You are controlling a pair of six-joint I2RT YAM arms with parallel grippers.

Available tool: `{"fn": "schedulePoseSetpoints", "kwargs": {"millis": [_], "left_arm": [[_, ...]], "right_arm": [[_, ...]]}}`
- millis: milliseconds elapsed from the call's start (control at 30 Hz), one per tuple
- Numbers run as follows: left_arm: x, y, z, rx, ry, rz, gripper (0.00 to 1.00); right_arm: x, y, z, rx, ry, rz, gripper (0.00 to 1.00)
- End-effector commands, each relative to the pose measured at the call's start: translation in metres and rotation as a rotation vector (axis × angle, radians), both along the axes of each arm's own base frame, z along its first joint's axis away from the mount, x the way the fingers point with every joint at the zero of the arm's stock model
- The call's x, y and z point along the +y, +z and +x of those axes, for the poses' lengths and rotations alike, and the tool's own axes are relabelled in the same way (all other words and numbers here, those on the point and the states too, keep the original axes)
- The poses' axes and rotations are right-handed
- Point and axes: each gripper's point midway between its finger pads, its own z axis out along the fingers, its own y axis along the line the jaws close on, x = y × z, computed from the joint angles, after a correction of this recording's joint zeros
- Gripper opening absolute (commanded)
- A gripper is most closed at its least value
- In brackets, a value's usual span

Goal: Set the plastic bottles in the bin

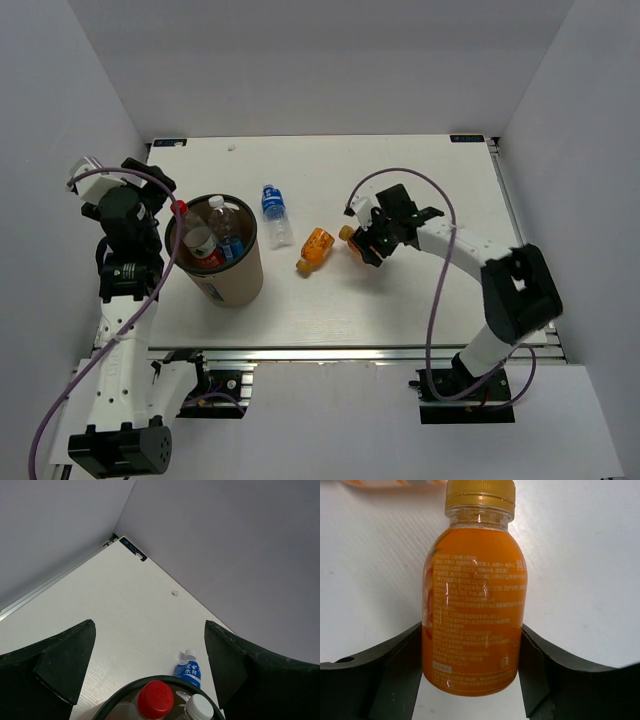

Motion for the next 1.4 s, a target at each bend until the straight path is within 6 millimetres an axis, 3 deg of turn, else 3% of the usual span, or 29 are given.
{"fn": "schedulePoseSetpoints", "kwargs": {"millis": [0, 100, 133, 200, 233, 267, 400, 467, 567, 633, 667, 700, 767, 800, 867, 1033, 1167, 1367], "left_arm": [[0.000, -0.001, -0.008, -0.028, 0.008, -0.023, 0.98], [-0.002, -0.003, -0.014, -0.057, 0.003, -0.033, 0.98], [-0.002, -0.002, -0.015, -0.064, 0.004, -0.037, 0.98], [-0.002, -0.002, -0.017, -0.069, 0.008, -0.046, 0.98], [-0.003, -0.002, -0.018, -0.070, 0.002, -0.047, 0.98], [-0.004, -0.003, -0.018, -0.071, -0.001, -0.048, 0.98], [-0.004, -0.001, -0.021, -0.083, 0.005, -0.068, 0.98], [-0.004, -0.001, -0.021, -0.084, 0.006, -0.071, 0.98], [-0.001, 0.002, -0.024, -0.085, 0.024, -0.080, 0.98], [-0.001, 0.005, -0.026, -0.087, 0.028, -0.078, 0.98], [-0.001, 0.005, -0.026, -0.088, 0.028, -0.076, 0.98], [-0.001, 0.005, -0.026, -0.088, 0.025, -0.077, 0.98], [-0.004, 0.005, -0.025, -0.086, 0.010, -0.075, 0.98], [-0.004, 0.004, -0.025, -0.082, 0.008, -0.074, 0.98], [-0.005, 0.002, -0.024, -0.075, -0.002, -0.073, 0.98], [-0.004, 0.005, -0.028, -0.081, 0.010, -0.071, 0.98], [-0.009, 0.011, -0.027, -0.086, -0.027, -0.064, 0.98], [-0.013, 0.017, -0.027, -0.098, -0.052, -0.056, 0.98]], "right_arm": [[0.009, 0.081, 0.013, -0.208, -0.044, 0.137, 0.55], [0.028, 0.173, 0.006, -0.420, 0.007, 0.324, 0.55], [0.042, 0.192, -0.002, -0.464, 0.044, 0.364, 0.53], [0.070, 0.246, -0.015, -0.578, 0.120, 0.474, 0.39], [0.082, 0.261, -0.023, -0.604, 0.159, 0.511, 0.39], [0.094, 0.290, -0.029, -0.649, 0.207, 0.558, 0.44], [0.167, 0.326, -0.072, -0.664, 0.495, 0.673, 0.47], [0.198, 0.339, -0.072, -0.640, 0.552, 0.729, 0.46], [0.249, 0.338, -0.097, -0.563, 0.688, 0.785, 0.48], [0.269, 0.329, -0.107, -0.546, 0.735, 0.776, 0.52], [0.283, 0.312, -0.107, -0.542, 0.760, 0.746, 0.58], [0.294, 0.316, -0.114, -0.565, 0.765, 0.744, 0.60], [0.315, 0.297, -0.114, -0.558, 0.756, 0.704, 0.62], [0.321, 0.308, -0.114, -0.575, 0.757, 0.715, 0.63], [0.331, 0.288, -0.113, -0.529, 0.765, 0.681, 0.66], [0.329, 0.273, -0.117, -0.516, 0.780, 0.676, 0.80], [0.327, 0.280, -0.123, -0.527, 0.796, 0.693, 0.89], [0.320, 0.287, -0.124, -0.552, 0.783, 0.705, 0.89]]}}
